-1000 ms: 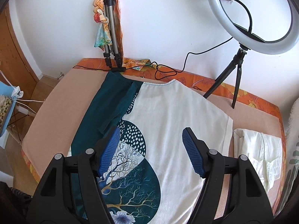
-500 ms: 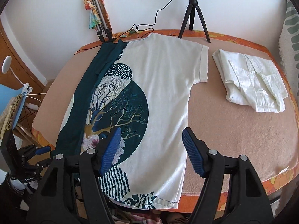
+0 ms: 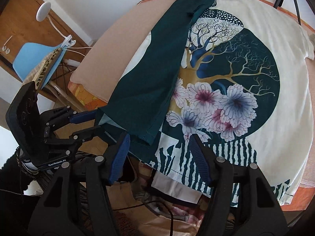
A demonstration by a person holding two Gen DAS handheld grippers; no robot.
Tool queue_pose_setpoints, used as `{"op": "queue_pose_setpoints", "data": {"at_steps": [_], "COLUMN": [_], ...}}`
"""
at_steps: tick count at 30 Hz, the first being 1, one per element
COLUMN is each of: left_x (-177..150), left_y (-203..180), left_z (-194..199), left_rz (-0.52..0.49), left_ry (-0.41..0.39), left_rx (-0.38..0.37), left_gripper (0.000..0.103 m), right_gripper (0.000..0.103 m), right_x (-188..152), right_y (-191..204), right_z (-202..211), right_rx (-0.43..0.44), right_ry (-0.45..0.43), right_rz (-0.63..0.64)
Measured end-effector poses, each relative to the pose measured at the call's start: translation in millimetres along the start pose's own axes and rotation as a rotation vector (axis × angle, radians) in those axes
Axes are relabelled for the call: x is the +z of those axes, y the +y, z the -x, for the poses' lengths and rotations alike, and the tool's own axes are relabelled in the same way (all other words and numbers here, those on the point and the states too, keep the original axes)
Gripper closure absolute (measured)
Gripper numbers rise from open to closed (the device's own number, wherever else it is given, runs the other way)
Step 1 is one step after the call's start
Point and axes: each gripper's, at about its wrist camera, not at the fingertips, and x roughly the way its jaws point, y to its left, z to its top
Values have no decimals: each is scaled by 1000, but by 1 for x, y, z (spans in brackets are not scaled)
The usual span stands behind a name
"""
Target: Fold small clothes
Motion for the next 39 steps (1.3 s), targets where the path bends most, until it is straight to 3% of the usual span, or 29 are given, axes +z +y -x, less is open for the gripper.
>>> {"op": "queue_pose_setpoints", "data": {"at_steps": [1,5,9,13,17,20,23,26,28,29,31,34,39], "left_x": [-2,-6,-5,-6,-14,-18,-15,-8,-1,4,15,31,55], "left_y": [-3,-11,-3,0,-4,-13,-16,-17,-20,-22,-31,-50,-96], "left_z": [0,3,10,18,6,6,16,27,33,34,35,28,0], "left_rz": [-17,-82,-56,-50,-76,-107,-95,-52,-28,-16,-5,-15,-76], "left_ry": [0,-14,-39,-56,21,35,9,-39,-69,-85,-119,-154,-170], "left_rx": [3,42,53,61,23,33,34,8,-8,-19,-47,-95,-166], "left_gripper": [93,100,102,102,102,102,94,90,90,90,79,76,68], "right_gripper": [41,54,96,98,98,98,96,81,59,56,54,45,42], "right_x": [0,2,6,5,2,-3,-8,-11,-13,-14,-17,-23,-34], "right_y": [2,0,-4,-1,-2,-7,-12,-23,-33,-39,-52,-73,-117], "right_z": [-5,-19,-24,-18,-21,-18,3,34,60,75,103,141,192], "right_rx": [3,20,21,84,27,41,40,37,16,2,-28,-64,-115], "right_ry": [12,44,48,27,46,54,7,-64,-132,-169,-236,-324,-436], "right_rz": [-5,-48,-78,-91,-75,-76,-52,-51,-54,-58,-67,-90,-157]}}
